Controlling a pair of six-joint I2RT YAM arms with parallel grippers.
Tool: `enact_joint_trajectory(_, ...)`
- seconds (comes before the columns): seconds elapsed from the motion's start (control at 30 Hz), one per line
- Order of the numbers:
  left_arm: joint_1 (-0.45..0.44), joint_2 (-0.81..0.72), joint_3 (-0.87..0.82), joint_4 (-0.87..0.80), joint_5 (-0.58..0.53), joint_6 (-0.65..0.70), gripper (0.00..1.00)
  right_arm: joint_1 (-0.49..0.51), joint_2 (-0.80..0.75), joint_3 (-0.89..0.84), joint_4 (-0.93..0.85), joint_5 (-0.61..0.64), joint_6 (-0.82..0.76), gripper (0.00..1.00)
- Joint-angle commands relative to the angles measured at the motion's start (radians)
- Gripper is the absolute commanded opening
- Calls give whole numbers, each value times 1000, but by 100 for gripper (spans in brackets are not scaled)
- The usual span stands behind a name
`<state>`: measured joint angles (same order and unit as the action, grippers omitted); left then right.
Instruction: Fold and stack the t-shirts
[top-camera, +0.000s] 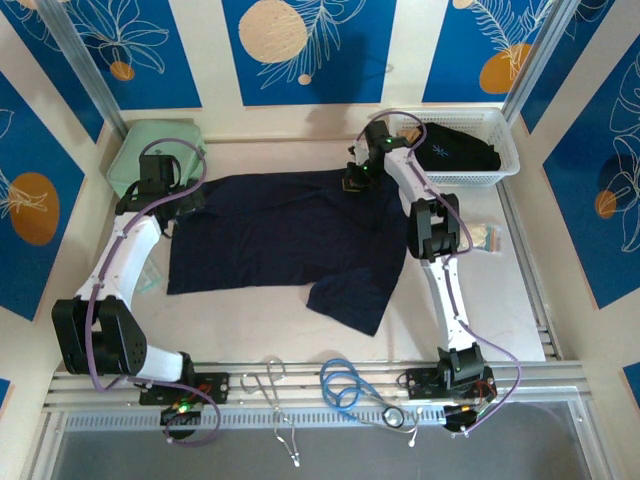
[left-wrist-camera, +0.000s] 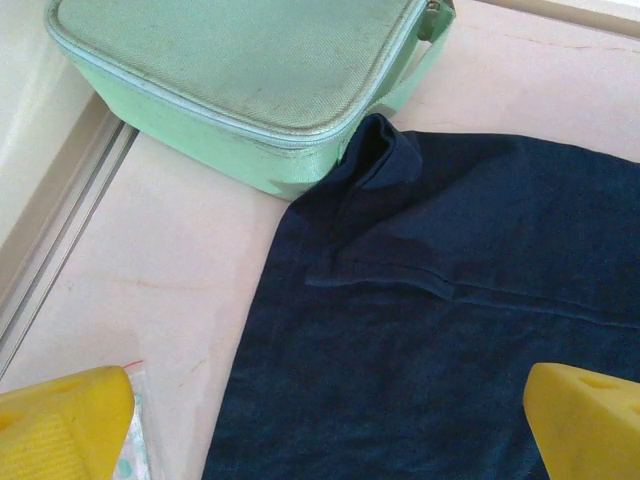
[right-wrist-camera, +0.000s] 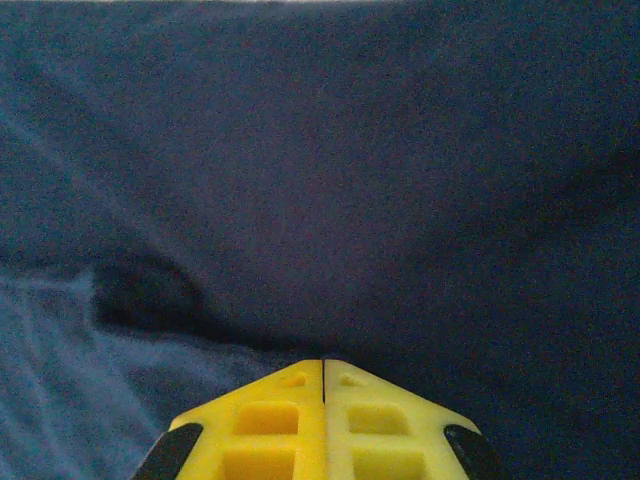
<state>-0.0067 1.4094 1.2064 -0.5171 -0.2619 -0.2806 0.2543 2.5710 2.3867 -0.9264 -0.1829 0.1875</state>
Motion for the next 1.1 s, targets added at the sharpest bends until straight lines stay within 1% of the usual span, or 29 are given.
enact_joint_trajectory(0.0, -3, -43, -19, -16, 13, -5, 100, 47, -173, -117, 56, 8, 20, 0)
enact_joint_trajectory(0.1, -3, -49, -33, -11, 15, -3, 99, 81, -250, -244, 102, 33, 44, 0)
enact_joint_trajectory(0.27, -3, -43, -49, -1, 25, 1, 100, 132, -322, -418, 170, 42, 98, 0)
enact_joint_trajectory(0.4, -3, -31, -57, 6, 35, 2, 99, 165, -333, -497, 209, 24, 133, 0)
enact_joint_trajectory(0.53, -4, -17, -52, 6, 42, 3, 99, 196, -325, -527, 225, 24, 150, 0)
enact_joint_trajectory(0.57, -3, -14, -49, 5, 45, 4, 99, 202, -323, -530, 225, 29, 150, 2)
enact_joint_trajectory(0.7, -4, -10, -38, -17, 43, 1, 99, 213, -332, -529, 200, 72, 149, 23)
enact_joint_trajectory(0.8, -3, -19, -29, -61, 13, -29, 99, 214, -353, -535, 184, 89, 142, 33)
enact_joint_trajectory(0.87, -3, -26, -25, -104, -14, -57, 99, 214, -377, -548, 185, 89, 139, 35)
enact_joint_trajectory(1.03, 6, -28, -14, -266, -75, -137, 100, 208, -450, -611, 199, 88, 132, 35)
enact_joint_trajectory(1.07, 11, -24, -11, -315, -77, -157, 96, 205, -474, -633, 203, 90, 131, 35)
